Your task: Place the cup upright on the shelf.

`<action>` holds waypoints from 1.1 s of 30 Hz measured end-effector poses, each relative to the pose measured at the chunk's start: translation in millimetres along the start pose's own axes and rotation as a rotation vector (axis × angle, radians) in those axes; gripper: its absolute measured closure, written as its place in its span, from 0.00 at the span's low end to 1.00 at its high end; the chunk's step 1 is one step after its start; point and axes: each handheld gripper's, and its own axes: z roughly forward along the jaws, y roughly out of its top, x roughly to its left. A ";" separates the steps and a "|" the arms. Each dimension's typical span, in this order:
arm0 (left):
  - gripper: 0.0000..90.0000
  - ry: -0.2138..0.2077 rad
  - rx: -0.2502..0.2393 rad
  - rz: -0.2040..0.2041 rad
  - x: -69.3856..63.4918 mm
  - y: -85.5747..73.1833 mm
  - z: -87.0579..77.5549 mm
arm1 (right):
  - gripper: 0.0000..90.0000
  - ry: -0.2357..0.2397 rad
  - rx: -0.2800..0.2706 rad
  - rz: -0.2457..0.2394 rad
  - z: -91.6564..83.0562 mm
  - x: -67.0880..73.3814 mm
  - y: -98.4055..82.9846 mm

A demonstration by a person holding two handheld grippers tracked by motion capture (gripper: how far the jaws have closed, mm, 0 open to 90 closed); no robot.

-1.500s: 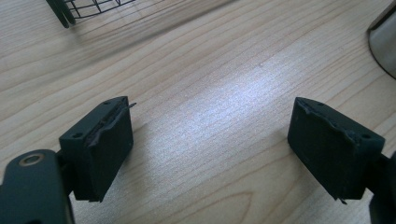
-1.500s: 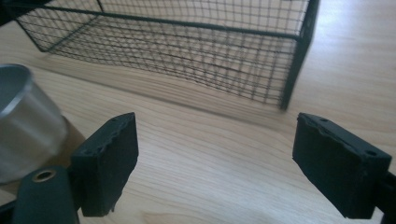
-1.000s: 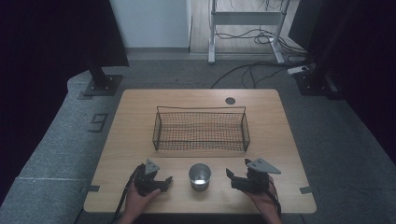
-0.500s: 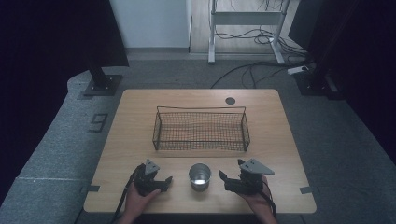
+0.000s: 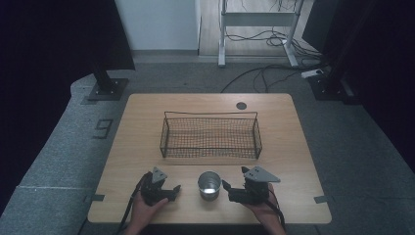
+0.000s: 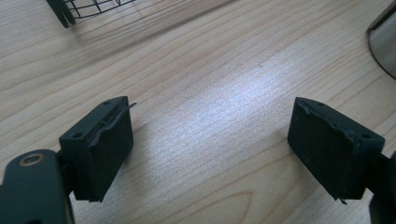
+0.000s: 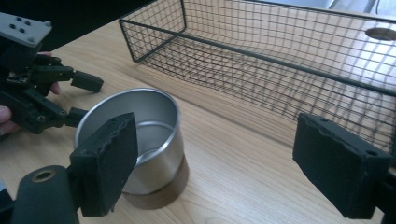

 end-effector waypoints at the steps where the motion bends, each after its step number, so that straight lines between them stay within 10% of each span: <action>1: 0.16 0.000 0.000 0.000 0.0 0.0 0.0 | 0.15 0.007 -0.003 -0.007 1.4 3.1 2.4; 33: 0.16 0.000 0.000 0.000 0.0 0.0 0.0 | 0.09 0.081 0.066 -0.081 40.7 46.6 22.1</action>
